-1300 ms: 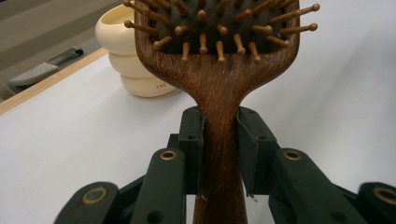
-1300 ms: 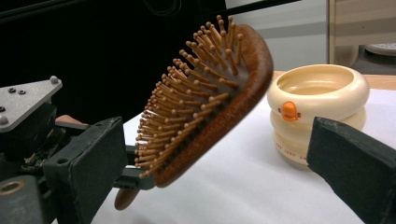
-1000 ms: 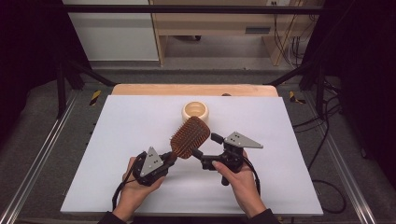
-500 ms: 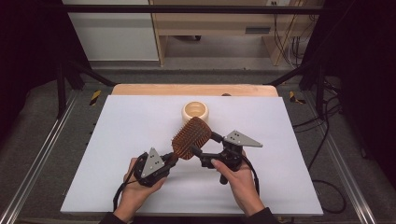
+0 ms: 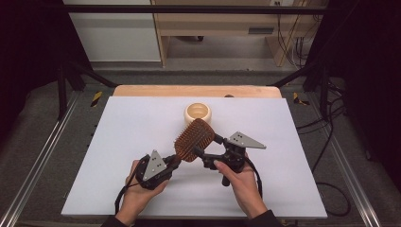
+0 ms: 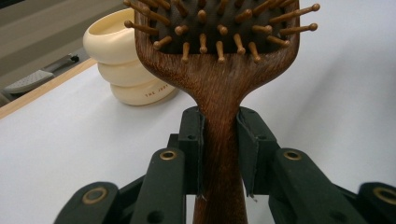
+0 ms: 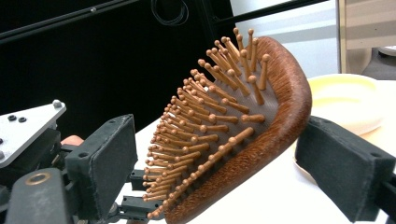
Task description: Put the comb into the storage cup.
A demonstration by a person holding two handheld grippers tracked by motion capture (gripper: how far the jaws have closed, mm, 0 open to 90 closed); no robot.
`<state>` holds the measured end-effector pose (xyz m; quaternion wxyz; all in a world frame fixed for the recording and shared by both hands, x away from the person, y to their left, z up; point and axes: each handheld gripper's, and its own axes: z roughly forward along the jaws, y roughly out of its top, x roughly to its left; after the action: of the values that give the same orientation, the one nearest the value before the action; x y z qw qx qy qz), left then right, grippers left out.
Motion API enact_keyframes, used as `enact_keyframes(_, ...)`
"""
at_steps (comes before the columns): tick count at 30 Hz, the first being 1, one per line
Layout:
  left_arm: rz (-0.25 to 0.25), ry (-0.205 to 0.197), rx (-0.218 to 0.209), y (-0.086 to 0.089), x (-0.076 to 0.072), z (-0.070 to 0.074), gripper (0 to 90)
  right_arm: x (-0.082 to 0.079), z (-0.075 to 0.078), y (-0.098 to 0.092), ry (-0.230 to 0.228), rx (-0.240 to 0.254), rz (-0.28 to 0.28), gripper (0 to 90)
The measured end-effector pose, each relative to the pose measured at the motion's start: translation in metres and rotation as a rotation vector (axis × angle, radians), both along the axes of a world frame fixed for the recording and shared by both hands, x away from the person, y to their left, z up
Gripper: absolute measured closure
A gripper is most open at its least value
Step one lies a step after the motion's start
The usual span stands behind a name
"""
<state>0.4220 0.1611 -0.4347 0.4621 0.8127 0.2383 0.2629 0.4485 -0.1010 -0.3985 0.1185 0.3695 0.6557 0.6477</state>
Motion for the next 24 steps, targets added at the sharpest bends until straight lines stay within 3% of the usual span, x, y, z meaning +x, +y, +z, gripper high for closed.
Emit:
enact_keyframes(13,-0.002,-0.009,-0.008,-0.001,-0.002,0.000,72.7,0.003,0.000,0.002,0.003,0.015,0.011,19.8)
enact_keyframes(19,-0.004,-0.011,-0.011,-0.002,-0.002,0.000,72.7,0.010,0.000,0.005,0.025,0.064,0.018,26.8)
enact_keyframes(24,0.008,-0.024,-0.019,0.000,-0.001,-0.001,72.7,0.020,0.000,0.006,0.058,0.139,0.031,34.7)
